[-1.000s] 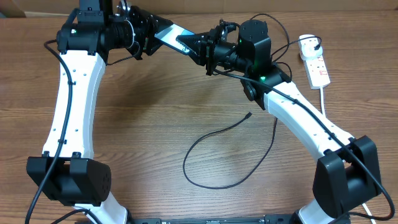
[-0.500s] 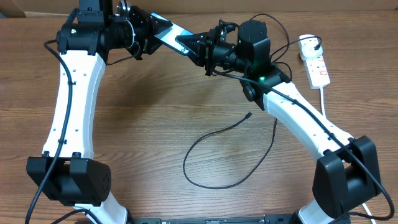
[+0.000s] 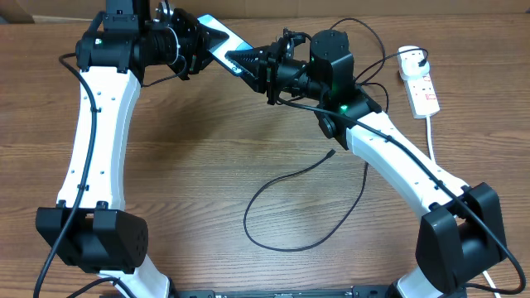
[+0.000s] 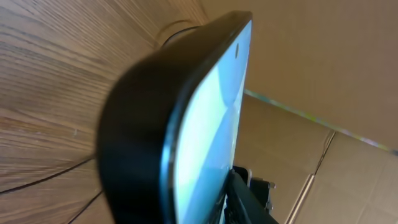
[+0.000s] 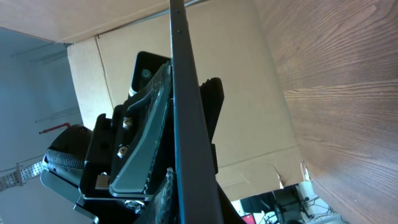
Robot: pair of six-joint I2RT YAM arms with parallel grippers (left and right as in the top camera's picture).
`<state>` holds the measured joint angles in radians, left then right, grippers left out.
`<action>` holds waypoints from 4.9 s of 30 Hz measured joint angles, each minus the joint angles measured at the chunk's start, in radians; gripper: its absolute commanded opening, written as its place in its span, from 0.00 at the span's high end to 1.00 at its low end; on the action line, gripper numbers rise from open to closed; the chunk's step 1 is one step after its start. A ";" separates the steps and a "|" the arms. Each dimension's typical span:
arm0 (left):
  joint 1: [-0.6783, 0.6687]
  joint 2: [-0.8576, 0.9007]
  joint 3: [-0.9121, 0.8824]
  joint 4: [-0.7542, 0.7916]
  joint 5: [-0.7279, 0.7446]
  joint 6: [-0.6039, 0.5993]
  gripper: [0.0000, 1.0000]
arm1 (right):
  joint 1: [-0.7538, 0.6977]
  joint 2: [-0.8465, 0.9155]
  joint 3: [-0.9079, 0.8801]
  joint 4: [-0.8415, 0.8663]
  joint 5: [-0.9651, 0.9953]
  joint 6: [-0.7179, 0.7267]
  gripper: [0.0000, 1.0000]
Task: Plug charger to phone and switch on socket
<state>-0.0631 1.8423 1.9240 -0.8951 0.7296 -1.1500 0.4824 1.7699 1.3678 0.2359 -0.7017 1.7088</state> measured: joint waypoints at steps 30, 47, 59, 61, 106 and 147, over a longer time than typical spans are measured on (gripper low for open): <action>-0.003 0.001 0.000 -0.007 -0.221 0.000 0.96 | 0.024 -0.001 0.000 -0.050 -0.007 -0.116 0.01; -0.003 0.002 0.000 -0.033 -0.598 0.255 0.96 | 0.021 -0.001 0.000 -0.631 0.581 -0.414 0.00; -0.110 0.029 0.000 -0.057 -0.795 0.493 0.96 | 0.021 -0.001 0.000 -0.752 0.876 -0.587 0.00; -0.127 0.058 0.000 -0.056 -0.830 0.504 0.96 | 0.021 -0.001 0.000 -0.759 0.893 -0.640 0.00; 0.092 0.170 -0.002 -0.104 0.245 1.146 0.96 | -0.145 0.010 0.000 -1.008 0.937 -0.793 0.00; -0.024 0.170 -0.002 -0.127 -0.237 0.983 0.95 | -0.145 0.023 -0.208 -1.017 0.819 -0.792 0.45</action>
<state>-0.0875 2.0121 1.9224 -1.0222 0.4927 -0.1665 0.3374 1.7931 1.1595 -0.7811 0.1169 0.9173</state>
